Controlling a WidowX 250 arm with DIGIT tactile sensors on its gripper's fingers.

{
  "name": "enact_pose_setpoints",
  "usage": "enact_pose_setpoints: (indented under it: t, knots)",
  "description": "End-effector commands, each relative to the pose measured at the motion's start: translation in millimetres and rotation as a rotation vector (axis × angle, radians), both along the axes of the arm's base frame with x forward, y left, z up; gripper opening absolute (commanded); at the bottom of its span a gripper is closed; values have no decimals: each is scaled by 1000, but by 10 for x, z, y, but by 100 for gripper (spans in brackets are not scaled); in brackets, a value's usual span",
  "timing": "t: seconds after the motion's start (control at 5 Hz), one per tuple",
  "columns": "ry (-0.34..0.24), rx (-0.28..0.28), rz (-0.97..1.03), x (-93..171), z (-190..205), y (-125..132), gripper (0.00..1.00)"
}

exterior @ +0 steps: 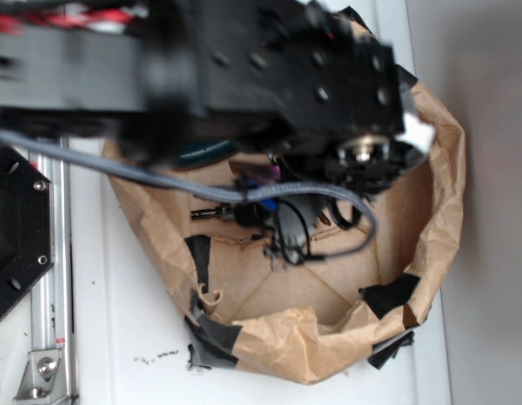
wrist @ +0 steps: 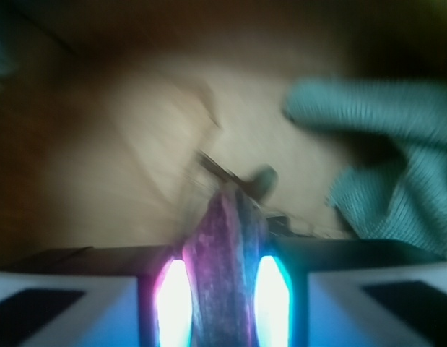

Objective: Grab the wood chip.

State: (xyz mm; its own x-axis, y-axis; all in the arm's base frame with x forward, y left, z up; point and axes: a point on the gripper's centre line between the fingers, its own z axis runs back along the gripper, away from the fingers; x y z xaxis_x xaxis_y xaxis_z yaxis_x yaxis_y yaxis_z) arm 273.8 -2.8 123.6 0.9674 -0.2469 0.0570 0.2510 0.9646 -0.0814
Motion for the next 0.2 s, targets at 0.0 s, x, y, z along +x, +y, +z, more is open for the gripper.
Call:
enact_pose_setpoints:
  t: [0.0]
  knots:
    - [-96,-25,-22,-20,785,-113,0]
